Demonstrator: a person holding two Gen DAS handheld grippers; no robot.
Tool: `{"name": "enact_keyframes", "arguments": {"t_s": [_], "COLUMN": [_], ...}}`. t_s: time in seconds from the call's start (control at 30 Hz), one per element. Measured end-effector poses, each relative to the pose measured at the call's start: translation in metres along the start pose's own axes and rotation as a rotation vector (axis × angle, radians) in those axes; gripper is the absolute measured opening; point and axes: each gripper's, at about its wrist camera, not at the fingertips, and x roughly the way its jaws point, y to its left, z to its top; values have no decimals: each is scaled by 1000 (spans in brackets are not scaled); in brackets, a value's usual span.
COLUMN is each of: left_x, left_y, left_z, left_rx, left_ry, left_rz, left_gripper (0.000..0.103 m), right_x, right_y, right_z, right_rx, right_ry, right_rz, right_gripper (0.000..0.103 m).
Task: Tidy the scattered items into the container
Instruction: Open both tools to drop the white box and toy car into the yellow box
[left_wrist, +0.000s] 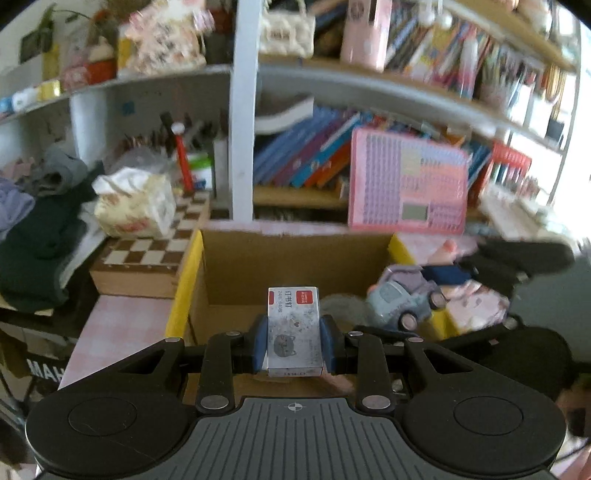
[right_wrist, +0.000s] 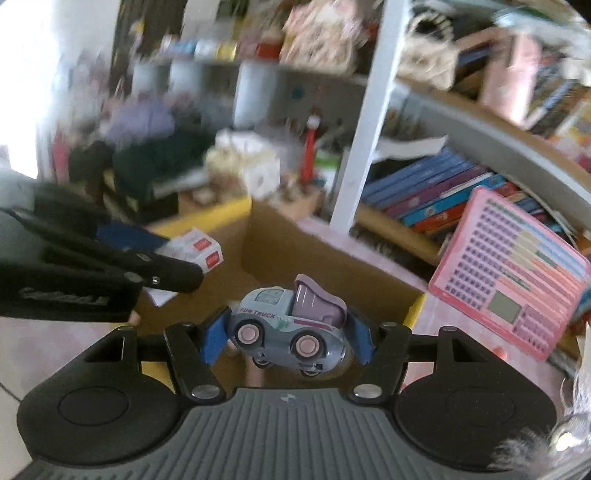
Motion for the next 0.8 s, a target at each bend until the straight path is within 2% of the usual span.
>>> {"name": "enact_keyframes", "arguments": {"t_s": [0.1, 0.37, 0.6, 0.63, 0.77, 0.8], "left_x": [24, 60, 62, 60, 50, 47], "left_y": [0, 3, 1, 1, 6, 6], "left_z": [2, 0, 3, 3, 4, 4], "left_rx": [-11, -77, -138, -144, -146, -139], "left_ry": [66, 197, 212, 202, 160, 148], "left_rz": [7, 8, -7, -6, 0, -8], "left_gripper": [29, 29, 31, 33, 62, 66], "right_x": [34, 88, 95, 93, 85, 83], "right_y": [-8, -20, -27, -29, -36, -38], "right_z": [2, 9, 8, 7, 8, 8], "right_rx": [-103, -213, -221, -211, -151, -133], "right_ry": [70, 225, 230, 215, 184, 178], "right_rz": [18, 107, 132, 130, 127, 130], "right_gripper": [64, 64, 64, 64, 66, 66]}}
